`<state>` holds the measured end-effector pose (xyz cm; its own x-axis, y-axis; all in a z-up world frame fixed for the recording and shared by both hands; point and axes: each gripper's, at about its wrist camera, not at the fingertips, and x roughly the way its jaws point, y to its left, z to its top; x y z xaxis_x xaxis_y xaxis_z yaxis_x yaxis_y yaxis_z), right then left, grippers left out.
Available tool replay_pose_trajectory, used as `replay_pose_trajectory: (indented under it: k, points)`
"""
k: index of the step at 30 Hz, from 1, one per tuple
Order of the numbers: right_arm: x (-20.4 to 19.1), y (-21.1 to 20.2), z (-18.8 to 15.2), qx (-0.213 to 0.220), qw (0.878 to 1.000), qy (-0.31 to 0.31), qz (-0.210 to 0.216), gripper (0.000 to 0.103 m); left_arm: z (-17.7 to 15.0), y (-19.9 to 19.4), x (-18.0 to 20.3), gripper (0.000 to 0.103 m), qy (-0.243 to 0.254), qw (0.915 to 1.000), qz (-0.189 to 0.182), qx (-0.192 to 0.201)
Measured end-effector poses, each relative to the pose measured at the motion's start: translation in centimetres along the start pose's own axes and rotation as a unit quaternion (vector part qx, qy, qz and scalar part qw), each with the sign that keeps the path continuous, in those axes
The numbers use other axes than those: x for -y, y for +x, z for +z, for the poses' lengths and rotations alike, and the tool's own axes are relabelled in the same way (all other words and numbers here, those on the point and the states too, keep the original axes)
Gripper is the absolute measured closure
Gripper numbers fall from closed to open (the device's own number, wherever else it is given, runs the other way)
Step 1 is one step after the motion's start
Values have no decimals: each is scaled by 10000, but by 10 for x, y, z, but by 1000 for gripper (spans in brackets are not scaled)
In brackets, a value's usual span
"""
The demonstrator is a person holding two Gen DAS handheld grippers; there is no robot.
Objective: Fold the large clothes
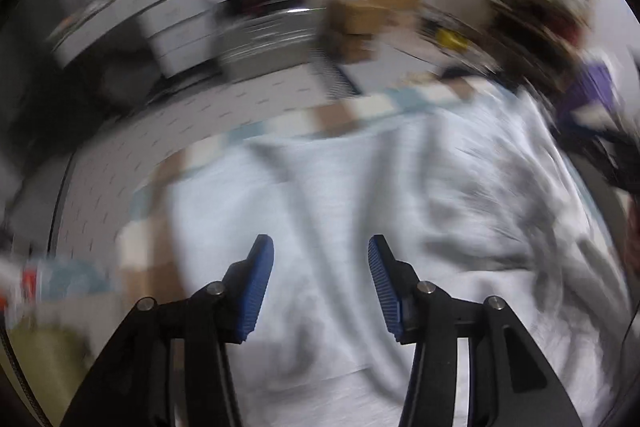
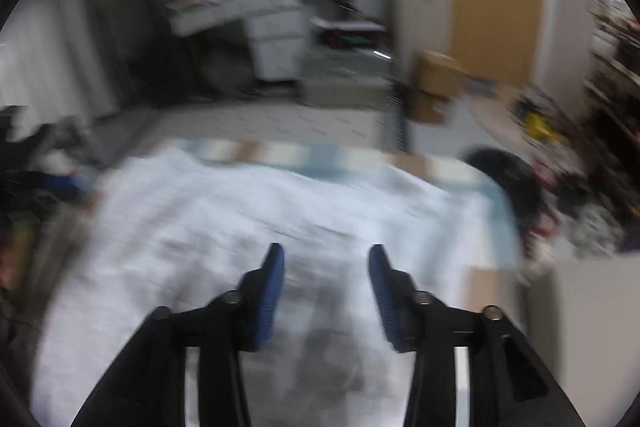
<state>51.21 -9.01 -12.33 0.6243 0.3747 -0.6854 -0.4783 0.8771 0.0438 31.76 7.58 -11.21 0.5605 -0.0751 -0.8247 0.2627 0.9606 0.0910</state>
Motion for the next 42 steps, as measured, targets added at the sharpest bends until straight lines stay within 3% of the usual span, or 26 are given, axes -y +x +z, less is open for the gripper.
replay_pose_trajectory:
  k: [3, 4, 5, 6, 7, 10, 11, 12, 13, 15, 17, 20, 22, 23, 24, 25, 29, 32, 34, 36, 38, 40, 42]
  points:
    - [-30, 40, 17, -299, 9989, -251, 261, 64, -10, 50, 36, 66, 195, 9979, -364, -505]
    - [-32, 55, 22, -369, 9988, -208, 258, 71, -13, 66, 41, 83, 149, 9957, -487, -777]
    - [-33, 69, 26, -462, 9984, -91, 299, 87, -25, 83, 49, 85, 110, 9935, -593, -968]
    - [-34, 80, 31, -591, 9972, -2, 457, 94, -29, 81, 55, 85, 188, 9965, -477, -658]
    - [-38, 94, 36, -722, 9951, 20, 678, 94, -33, 79, 57, 85, 269, 9968, -408, -626]
    - [-62, 126, 31, -1322, 9890, -466, 470, 95, -46, 72, 50, 85, 43, 9968, -608, -523]
    - [-65, 148, 18, -1847, 9808, -555, 300, 95, -47, 70, 49, 84, 16, 9967, -671, -455]
    - [-61, 148, 14, -1693, 9841, -373, 378, 97, -51, 67, 45, 84, -24, 9968, -725, -334]
    - [-57, 150, 14, -1832, 9817, -242, 463, 97, -54, 65, 44, 83, -89, 9968, -750, -244]
    - [-47, 146, 13, -1978, 9782, 22, 627, 97, -60, 62, 45, 82, -194, 9966, -797, -119]
    - [-38, 132, 14, -2017, 9781, 19, 512, 97, -63, 62, 49, 82, -347, 9963, -785, 16]
    - [-27, 93, 12, -1356, 9905, -233, -41, 88, -50, 65, 70, 82, -375, 9971, -611, 241]
    - [-13, 94, -2, -1565, 9868, -176, -378, 77, -53, 64, 68, 82, -495, 9962, -598, 393]
    - [-6, 103, -16, -1854, 9814, -165, -476, 80, -49, 66, 65, 82, -543, 9957, -588, 464]
    - [-3, 108, -31, -2003, 9785, -209, -453, 81, -50, 65, 66, 82, -563, 9950, -617, 545]
    - [-3, 98, -35, -1695, 9842, -262, -434, 81, -51, 66, 62, 82, -585, 9943, -638, 624]
    - [-7, 63, -51, -1523, 9881, 125, -161, 80, -50, 68, 46, 82, -888, 9885, -967, 752]
    - [-28, 16, -64, -778, 9966, 48, 250, 78, -44, 70, 47, 82, -828, 9889, -972, 757]
    - [-41, 14, -85, -950, 9954, 37, 156, 72, -43, 70, 49, 82, -807, 9894, -938, 758]
    - [-47, 34, -116, -1435, 9895, 84, 151, 72, -42, 71, 50, 82, -792, 9897, -918, 759]
    - [-60, 31, -125, -1072, 9939, -208, -132, 72, -43, 71, 52, 81, -770, 9900, -899, 772]
    - [-67, 28, -126, -1272, 9911, -312, -230, 70, -44, 72, 50, 81, -764, 9899, -915, 773]
    - [-70, 6, -125, -1380, 9901, 7, 255, 72, -44, 69, 49, 81, -719, 9908, -877, 744]
